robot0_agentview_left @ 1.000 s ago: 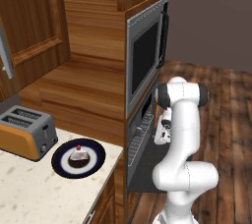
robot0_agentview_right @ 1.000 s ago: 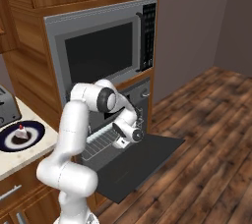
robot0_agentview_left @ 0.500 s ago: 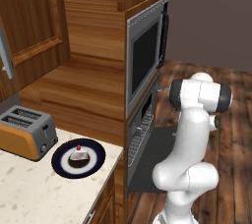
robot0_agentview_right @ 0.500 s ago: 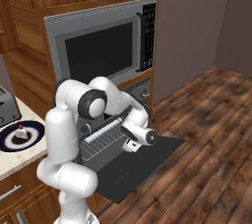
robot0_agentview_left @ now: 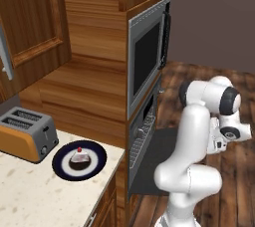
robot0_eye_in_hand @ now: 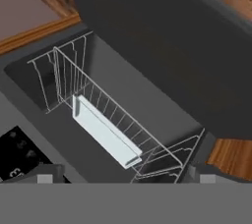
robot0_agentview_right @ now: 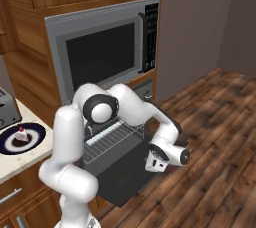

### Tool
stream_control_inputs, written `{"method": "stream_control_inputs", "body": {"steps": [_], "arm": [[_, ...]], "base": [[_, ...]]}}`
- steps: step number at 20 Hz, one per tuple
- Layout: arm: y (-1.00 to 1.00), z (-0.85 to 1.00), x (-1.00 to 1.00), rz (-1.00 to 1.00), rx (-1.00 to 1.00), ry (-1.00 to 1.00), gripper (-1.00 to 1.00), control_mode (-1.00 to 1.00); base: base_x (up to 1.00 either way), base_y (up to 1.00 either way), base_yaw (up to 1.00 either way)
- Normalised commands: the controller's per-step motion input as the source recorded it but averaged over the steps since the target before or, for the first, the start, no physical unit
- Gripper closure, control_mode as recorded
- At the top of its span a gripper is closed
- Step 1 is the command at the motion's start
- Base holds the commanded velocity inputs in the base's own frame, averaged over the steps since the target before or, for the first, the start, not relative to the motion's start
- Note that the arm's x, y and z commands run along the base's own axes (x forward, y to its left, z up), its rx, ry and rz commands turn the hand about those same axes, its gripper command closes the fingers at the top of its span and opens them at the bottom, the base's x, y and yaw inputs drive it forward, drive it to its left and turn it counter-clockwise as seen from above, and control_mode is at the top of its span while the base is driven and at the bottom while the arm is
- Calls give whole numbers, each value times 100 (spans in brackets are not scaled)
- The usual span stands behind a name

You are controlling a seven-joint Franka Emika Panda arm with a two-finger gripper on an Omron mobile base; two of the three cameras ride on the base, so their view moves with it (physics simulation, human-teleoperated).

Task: Take the baked cake out of the oven and place it on the plate for cooling. Then close the oven door.

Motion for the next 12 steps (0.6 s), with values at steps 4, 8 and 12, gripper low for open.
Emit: {"method": "stream_control_inputs", "body": {"steps": [4,8,12], "arm": [[-86,-69,-49,30,0,-18,-100,-100],[-53,-74,-9,28,0,-15,-100,-100],[-25,-98,1,25,0,-18,-100,-100]], "base": [[0,0,0],[0,0,0],[0,0,0]]}}
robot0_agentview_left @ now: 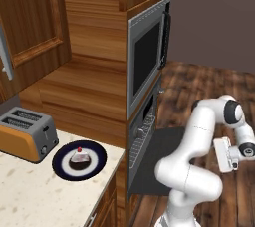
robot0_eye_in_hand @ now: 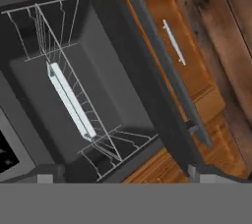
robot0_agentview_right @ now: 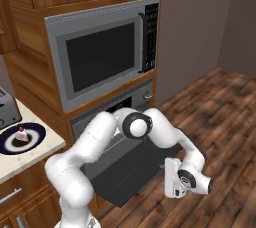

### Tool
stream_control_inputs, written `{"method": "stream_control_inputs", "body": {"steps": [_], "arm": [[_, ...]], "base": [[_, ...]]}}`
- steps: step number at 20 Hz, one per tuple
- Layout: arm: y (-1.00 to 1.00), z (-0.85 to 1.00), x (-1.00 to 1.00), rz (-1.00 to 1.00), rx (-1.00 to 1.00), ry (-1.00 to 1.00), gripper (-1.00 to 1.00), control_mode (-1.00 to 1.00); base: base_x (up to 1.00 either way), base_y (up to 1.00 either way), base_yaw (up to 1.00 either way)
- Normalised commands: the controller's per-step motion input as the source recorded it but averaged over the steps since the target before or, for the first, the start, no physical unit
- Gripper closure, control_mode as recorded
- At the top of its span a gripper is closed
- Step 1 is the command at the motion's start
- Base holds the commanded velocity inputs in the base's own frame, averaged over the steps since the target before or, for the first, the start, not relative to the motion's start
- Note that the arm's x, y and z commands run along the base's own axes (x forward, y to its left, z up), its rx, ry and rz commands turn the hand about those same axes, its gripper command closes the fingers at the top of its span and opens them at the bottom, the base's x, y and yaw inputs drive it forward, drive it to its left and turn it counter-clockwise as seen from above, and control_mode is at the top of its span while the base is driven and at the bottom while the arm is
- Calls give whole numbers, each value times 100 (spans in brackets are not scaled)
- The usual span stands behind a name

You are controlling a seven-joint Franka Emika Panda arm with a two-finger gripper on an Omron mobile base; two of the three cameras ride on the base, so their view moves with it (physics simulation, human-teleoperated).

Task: Take the baked cake out of the oven and place it on the plate for cooling. Then close the oven door.

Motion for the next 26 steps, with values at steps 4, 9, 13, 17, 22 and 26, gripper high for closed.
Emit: {"method": "stream_control_inputs", "body": {"steps": [4,9,13,17,22,26], "arm": [[-2,-88,0,16,0,-21,-100,-100],[2,-88,16,8,0,-24,-100,-100],[6,-66,73,2,0,-23,-100,-100],[0,-68,83,6,0,-21,-100,-100],[6,-63,73,7,0,-20,-100,-100],[28,-33,66,5,3,-7,-100,-100]], "base": [[0,0,0],[0,0,0],[0,0,0],[0,0,0],[0,0,0],[0,0,0]]}}
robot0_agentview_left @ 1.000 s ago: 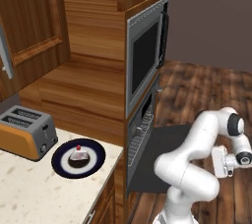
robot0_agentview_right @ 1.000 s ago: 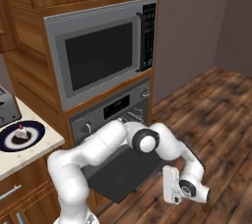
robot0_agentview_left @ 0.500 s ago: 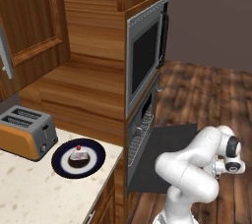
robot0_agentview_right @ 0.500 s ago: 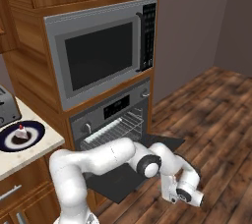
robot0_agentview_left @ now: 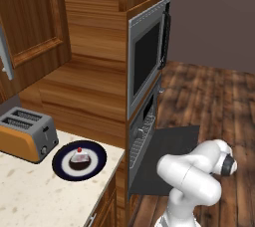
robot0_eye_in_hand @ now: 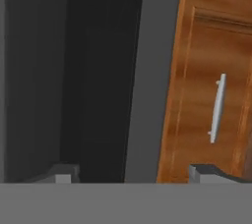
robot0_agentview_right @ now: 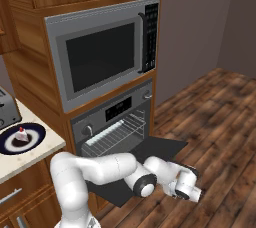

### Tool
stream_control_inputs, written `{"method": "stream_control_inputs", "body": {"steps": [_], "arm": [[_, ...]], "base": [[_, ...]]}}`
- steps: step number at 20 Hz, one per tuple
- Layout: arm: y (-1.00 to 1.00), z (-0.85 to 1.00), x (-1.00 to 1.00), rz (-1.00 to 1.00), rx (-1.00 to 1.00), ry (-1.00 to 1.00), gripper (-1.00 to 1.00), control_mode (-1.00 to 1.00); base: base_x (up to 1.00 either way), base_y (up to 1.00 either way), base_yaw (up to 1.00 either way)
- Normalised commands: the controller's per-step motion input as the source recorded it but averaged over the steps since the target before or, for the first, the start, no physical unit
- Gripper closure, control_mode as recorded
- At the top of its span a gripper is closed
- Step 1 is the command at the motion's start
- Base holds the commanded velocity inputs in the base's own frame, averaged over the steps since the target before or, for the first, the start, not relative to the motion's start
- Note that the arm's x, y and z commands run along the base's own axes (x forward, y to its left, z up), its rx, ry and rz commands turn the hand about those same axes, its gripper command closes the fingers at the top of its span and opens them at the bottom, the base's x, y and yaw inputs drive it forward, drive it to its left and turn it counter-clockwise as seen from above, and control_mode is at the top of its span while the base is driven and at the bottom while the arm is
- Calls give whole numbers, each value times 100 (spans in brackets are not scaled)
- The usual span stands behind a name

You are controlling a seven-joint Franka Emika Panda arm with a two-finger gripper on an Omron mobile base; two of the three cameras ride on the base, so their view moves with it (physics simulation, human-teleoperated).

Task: Take the baked cake out of the oven and place it on the plate for cooling. Then close the oven door.

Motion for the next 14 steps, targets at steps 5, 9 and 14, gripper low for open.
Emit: {"method": "stream_control_inputs", "body": {"steps": [5,9,14], "arm": [[54,-37,48,8,14,-3,-100,-100],[73,36,4,18,32,-6,-100,-100],[96,100,0,28,28,-1,-100,-100]], "base": [[0,0,0],[0,0,0],[0,0,0]]}}
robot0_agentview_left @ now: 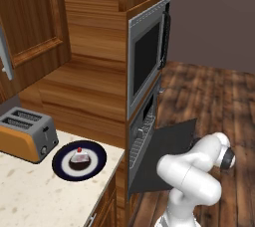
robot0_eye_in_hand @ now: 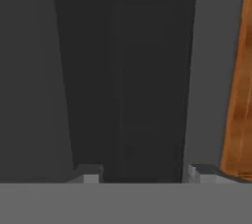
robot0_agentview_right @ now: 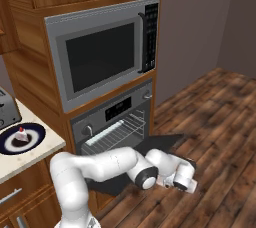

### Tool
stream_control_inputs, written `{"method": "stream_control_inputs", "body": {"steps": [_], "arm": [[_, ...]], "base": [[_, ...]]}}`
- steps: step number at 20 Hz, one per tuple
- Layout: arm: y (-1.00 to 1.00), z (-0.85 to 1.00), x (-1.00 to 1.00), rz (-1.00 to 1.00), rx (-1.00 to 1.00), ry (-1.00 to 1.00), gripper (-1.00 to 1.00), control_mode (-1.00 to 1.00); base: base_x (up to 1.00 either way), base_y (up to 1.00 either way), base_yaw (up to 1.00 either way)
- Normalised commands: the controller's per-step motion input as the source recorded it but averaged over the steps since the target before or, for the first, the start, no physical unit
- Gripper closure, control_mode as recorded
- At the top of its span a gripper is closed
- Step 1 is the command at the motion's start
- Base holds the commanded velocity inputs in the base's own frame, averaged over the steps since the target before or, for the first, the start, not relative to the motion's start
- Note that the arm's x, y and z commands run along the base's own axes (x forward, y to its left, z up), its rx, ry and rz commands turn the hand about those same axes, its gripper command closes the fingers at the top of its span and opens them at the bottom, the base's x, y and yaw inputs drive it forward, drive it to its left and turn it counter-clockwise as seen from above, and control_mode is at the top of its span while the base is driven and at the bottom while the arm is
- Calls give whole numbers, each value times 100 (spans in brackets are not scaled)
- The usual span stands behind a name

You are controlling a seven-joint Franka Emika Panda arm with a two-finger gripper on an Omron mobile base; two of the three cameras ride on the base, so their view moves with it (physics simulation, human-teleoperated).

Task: Take the baked cake out of the oven and place it on the plate for cooling. Then close the oven door.

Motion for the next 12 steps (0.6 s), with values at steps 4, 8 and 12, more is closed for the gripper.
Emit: {"method": "stream_control_inputs", "body": {"steps": [4,8,12], "arm": [[100,95,0,24,10,-2,-100,-100],[100,69,0,16,0,-13,-100,-100],[100,53,0,9,0,-22,-100,-100]], "base": [[0,0,0],[0,0,0],[0,0,0]]}}
